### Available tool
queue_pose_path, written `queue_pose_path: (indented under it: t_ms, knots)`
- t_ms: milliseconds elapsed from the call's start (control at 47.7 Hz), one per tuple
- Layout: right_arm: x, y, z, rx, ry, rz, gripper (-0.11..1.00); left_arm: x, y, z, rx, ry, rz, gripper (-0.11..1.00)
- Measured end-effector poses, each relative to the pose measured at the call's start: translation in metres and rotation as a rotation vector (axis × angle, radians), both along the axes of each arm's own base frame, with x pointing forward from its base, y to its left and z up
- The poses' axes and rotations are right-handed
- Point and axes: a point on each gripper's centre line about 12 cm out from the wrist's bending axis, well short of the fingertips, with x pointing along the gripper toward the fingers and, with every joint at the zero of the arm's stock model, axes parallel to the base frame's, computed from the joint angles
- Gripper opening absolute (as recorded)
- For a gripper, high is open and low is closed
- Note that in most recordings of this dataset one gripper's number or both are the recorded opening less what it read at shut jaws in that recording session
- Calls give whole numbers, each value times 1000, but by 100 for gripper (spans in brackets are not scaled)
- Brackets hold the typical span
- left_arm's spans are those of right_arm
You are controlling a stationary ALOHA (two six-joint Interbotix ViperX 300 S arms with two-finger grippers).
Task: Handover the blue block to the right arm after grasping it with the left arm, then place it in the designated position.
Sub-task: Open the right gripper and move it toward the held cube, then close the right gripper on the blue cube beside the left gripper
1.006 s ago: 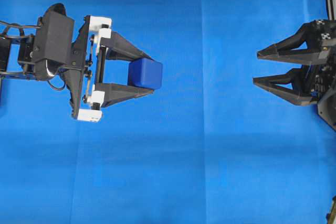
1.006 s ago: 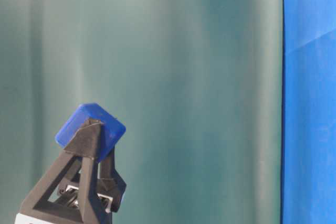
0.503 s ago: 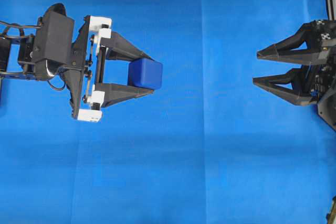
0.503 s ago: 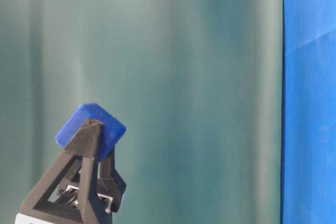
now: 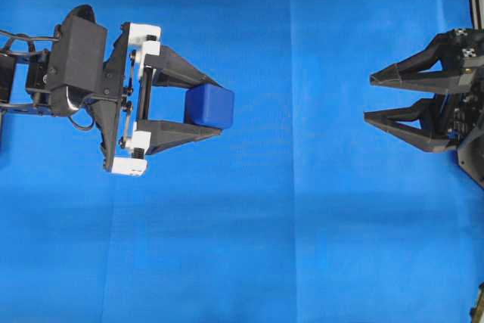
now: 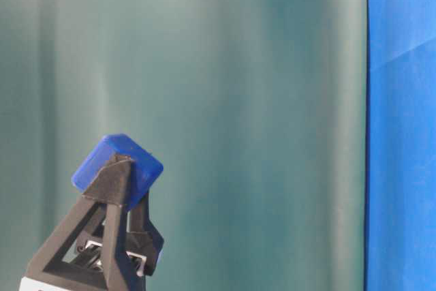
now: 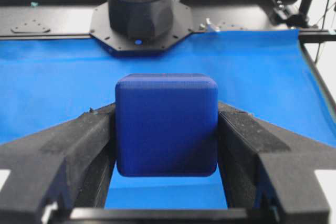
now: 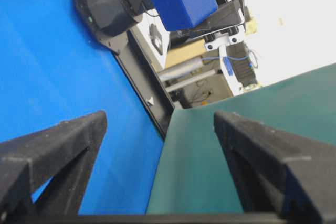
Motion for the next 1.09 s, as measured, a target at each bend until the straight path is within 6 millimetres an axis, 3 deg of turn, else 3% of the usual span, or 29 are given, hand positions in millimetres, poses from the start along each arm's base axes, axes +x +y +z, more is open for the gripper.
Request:
queue_pose_path:
  t_ms: [314,796,1090]
  knots:
    - [24,3,5,5,-4,26,95,0,0,0,0,0,0,49]
    - [98,9,18,-67,4,80,95,0,-1,-1,1,9,-1,49]
    - [136,11,16,-106,22,104,95,0,-1,-1,1,9,-1,49]
